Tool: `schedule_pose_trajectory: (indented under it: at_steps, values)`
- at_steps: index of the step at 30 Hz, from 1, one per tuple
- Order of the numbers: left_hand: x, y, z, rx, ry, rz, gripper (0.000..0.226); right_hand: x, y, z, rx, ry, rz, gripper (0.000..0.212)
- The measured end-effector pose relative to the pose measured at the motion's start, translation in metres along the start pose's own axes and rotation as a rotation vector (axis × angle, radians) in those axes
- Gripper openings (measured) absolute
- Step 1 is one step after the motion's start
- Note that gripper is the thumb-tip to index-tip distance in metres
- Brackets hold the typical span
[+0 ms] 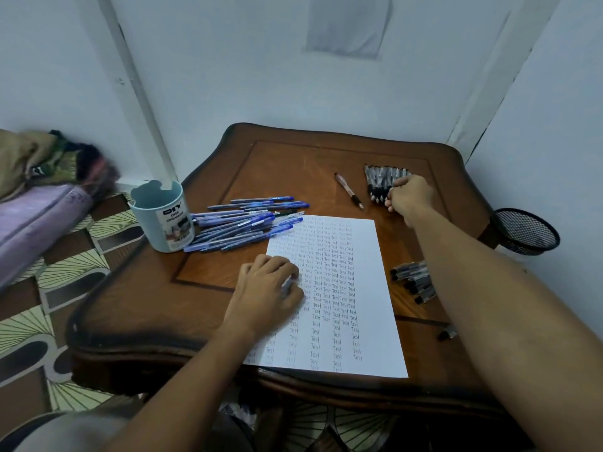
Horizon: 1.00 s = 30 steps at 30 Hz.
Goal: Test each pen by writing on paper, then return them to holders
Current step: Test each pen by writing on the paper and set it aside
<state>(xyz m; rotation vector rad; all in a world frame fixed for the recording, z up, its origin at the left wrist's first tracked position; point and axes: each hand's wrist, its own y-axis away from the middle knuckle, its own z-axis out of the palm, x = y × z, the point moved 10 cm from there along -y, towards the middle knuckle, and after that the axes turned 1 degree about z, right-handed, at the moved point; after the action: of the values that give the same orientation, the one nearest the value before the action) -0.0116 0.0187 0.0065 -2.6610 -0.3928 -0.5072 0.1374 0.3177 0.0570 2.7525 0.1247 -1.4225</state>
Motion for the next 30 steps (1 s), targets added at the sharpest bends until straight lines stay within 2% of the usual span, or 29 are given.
schedule_pose_trajectory:
  at_steps: [8,12,20,24,30]
  values:
    - [0.0,-0.002,-0.001,0.019,-0.004,0.003,0.028,-0.012,0.03,0.019,-0.119,0.281,-0.259,0.018]
    - [0.0,-0.002,-0.001,0.015,-0.018,0.01,0.028,-0.005,0.045,0.013,-0.183,0.403,-0.293,0.021]
    - [0.001,-0.001,0.0,0.003,-0.03,0.018,0.022,0.035,0.068,-0.004,-0.592,0.821,-0.262,0.042]
    - [0.0,0.0,0.0,0.01,-0.047,0.02,0.025,0.042,0.08,-0.012,-0.632,0.866,-0.309,0.038]
    - [0.003,0.0,0.001,0.008,-0.072,0.02,0.026,0.046,0.094,-0.016,-0.572,0.867,-0.364,0.031]
